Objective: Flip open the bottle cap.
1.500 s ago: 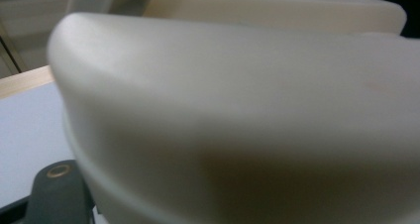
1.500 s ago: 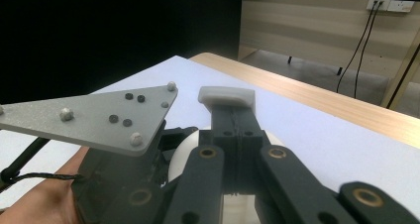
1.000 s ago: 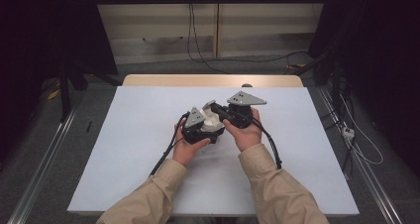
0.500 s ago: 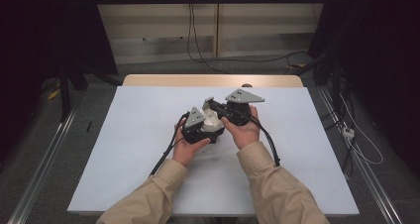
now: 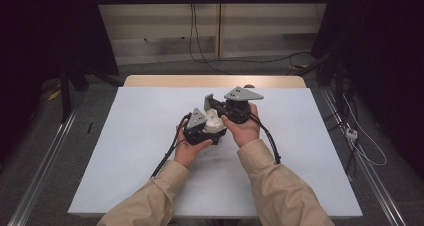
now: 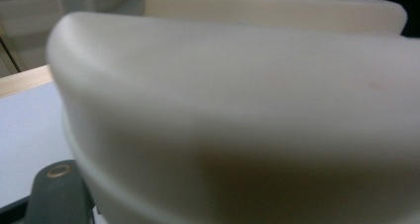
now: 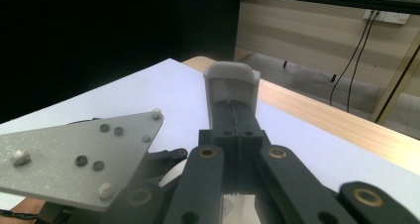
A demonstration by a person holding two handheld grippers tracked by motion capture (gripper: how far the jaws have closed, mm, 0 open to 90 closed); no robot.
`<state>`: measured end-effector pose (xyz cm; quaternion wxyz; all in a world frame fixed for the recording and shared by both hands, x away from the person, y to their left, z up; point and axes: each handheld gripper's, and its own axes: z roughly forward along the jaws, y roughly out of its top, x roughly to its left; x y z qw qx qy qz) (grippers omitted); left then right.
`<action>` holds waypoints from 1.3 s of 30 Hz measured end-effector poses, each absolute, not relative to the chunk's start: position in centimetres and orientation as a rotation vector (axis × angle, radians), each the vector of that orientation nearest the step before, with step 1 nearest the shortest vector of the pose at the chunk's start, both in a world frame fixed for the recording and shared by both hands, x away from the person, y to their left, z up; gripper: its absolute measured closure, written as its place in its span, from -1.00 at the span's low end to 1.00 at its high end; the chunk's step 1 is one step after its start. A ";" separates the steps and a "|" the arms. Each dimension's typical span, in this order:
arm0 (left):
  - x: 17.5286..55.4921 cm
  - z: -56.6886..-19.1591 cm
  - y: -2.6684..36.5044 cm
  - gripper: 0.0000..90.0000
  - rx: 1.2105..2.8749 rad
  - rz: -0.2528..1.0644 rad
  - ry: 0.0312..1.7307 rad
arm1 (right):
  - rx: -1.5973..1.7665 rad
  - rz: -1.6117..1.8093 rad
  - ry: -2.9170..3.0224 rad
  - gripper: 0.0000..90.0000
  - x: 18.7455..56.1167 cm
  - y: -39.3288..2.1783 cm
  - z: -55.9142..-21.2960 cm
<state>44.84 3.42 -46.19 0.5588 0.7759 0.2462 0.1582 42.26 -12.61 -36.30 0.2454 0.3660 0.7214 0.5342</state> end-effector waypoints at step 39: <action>44.9 -46.2 3.4 -0.59 1.824 0.357 0.591 | 1.009 1.474 1.966 1.00 43.7 -12.0 -36.7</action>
